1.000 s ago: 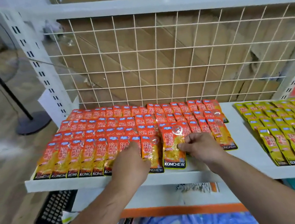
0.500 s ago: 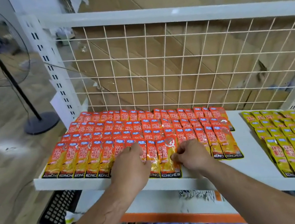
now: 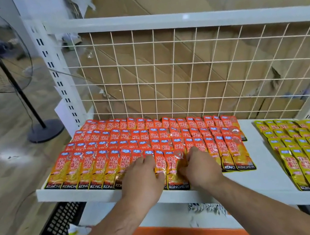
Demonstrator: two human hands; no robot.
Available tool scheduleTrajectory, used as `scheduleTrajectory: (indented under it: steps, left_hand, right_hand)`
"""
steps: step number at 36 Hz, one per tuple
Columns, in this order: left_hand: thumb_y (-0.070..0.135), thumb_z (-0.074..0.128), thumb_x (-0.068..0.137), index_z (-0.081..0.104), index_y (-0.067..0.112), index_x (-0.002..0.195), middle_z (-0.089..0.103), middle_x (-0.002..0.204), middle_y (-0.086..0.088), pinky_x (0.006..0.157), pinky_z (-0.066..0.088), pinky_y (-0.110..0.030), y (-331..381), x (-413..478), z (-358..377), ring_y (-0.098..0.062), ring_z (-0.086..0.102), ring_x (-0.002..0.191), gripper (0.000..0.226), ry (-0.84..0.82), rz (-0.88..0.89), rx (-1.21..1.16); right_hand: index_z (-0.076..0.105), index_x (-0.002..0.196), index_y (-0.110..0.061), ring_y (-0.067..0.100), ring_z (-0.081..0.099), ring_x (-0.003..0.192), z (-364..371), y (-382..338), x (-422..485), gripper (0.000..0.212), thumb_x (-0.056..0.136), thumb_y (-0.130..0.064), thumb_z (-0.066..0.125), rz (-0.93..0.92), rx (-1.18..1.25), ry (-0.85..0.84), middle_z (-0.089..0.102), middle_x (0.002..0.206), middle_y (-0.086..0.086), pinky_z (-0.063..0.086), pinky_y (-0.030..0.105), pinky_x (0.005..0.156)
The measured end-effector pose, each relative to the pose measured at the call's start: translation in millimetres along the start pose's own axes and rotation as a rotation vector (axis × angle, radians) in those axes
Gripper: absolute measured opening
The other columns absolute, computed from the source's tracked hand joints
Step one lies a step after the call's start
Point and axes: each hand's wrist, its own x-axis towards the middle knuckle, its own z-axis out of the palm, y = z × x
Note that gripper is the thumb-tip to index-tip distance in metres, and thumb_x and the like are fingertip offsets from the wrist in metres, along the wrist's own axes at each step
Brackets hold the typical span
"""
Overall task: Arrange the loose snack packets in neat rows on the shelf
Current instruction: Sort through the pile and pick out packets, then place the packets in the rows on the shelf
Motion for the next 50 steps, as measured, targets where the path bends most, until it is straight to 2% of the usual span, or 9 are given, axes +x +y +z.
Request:
scheduleTrajectory:
  steps: [5,11,16,23,29,35,39,46,50]
  left_hand:
    - [0.040,0.061,0.086,0.063,0.021,0.108,0.061,0.103,0.003,0.084,0.045,-0.037,7.0,4.4,7.2,-0.023,0.053,0.101,0.029,0.058,0.114,0.021]
    - [0.038,0.074,0.074,0.064,0.027,0.119,0.063,0.123,0.006,0.095,0.045,-0.047,26.1,12.6,13.5,-0.023,0.055,0.115,0.047,0.066,0.220,0.010]
    - [0.046,0.054,0.091,0.040,0.031,0.145,0.034,0.154,0.010,0.116,0.019,-0.041,48.0,20.0,21.6,-0.018,0.024,0.143,0.058,-0.051,0.293,-0.022]
    - [0.047,0.048,0.094,0.035,0.030,0.149,0.031,0.156,0.009,0.118,0.011,-0.040,85.0,14.7,31.0,-0.018,0.021,0.145,0.059,-0.090,0.378,-0.041]
    - [0.051,0.046,0.093,0.034,0.033,0.149,0.029,0.157,0.011,0.119,0.009,-0.037,124.6,3.9,39.2,-0.015,0.021,0.145,0.060,-0.100,0.444,-0.031]
    - [0.047,0.054,0.083,0.054,0.025,0.137,0.052,0.143,0.000,0.114,0.029,-0.044,172.6,-14.8,55.4,-0.024,0.045,0.134,0.058,-0.074,0.485,-0.005]
    - [0.048,0.054,0.073,0.069,0.023,0.116,0.068,0.119,-0.001,0.099,0.043,-0.038,213.4,-33.5,69.8,-0.026,0.063,0.110,0.052,0.005,0.486,0.003]
    - [0.047,0.049,0.074,0.070,0.019,0.114,0.070,0.113,-0.003,0.094,0.050,-0.042,296.8,-61.5,93.0,-0.027,0.065,0.103,0.053,0.009,0.529,-0.035]
    - [0.046,0.054,0.077,0.063,0.021,0.128,0.063,0.130,-0.003,0.105,0.042,-0.046,342.6,-72.1,106.0,-0.026,0.056,0.121,0.057,-0.047,0.510,-0.048]
  right_hand:
    - [0.050,0.104,-0.019,0.030,0.066,0.089,-6.0,3.5,-11.0,0.031,0.085,-0.041,0.061,-0.042,-0.069,0.028,0.068,0.095,0.004,0.045,0.032,0.064]
    - [0.066,0.106,-0.022,0.029,0.059,0.096,-16.2,26.0,-24.2,0.036,0.079,-0.044,0.056,-0.198,-0.155,0.216,0.066,0.101,0.000,0.048,0.038,0.076]
    - [0.051,0.142,-0.029,0.028,0.041,0.136,-36.7,47.6,-37.8,0.067,0.080,-0.055,0.053,-0.132,-0.236,0.143,0.048,0.148,0.001,0.038,0.046,0.107]
    - [0.059,0.135,-0.027,0.029,0.049,0.130,-56.8,79.7,-59.4,0.080,0.070,-0.064,0.033,-0.070,-0.224,0.198,0.055,0.141,0.006,0.043,0.045,0.105]
    - [0.065,0.127,-0.020,0.035,0.059,0.115,-74.2,119.6,-75.2,0.063,0.076,-0.056,0.053,-0.048,-0.183,0.251,0.063,0.130,0.011,0.051,0.047,0.095]
    - [0.057,0.137,-0.019,0.030,0.050,0.130,-99.4,171.5,-92.4,0.077,0.079,-0.065,0.035,-0.038,-0.200,0.226,0.057,0.140,0.011,0.039,0.041,0.109]
    - [0.061,0.133,-0.017,0.032,0.054,0.125,-119.5,213.2,-108.6,0.069,0.079,-0.058,0.048,-0.052,-0.199,0.261,0.059,0.136,0.013,0.042,0.041,0.105]
    - [0.052,0.142,-0.020,0.027,0.043,0.136,-165.9,289.5,-131.4,0.069,0.085,-0.058,0.053,-0.045,-0.199,0.256,0.052,0.145,0.011,0.030,0.036,0.113]
    - [0.045,0.147,-0.024,0.024,0.036,0.140,-191.5,331.5,-141.8,0.066,0.090,-0.055,0.058,-0.024,-0.181,0.251,0.042,0.153,0.007,0.025,0.033,0.116]
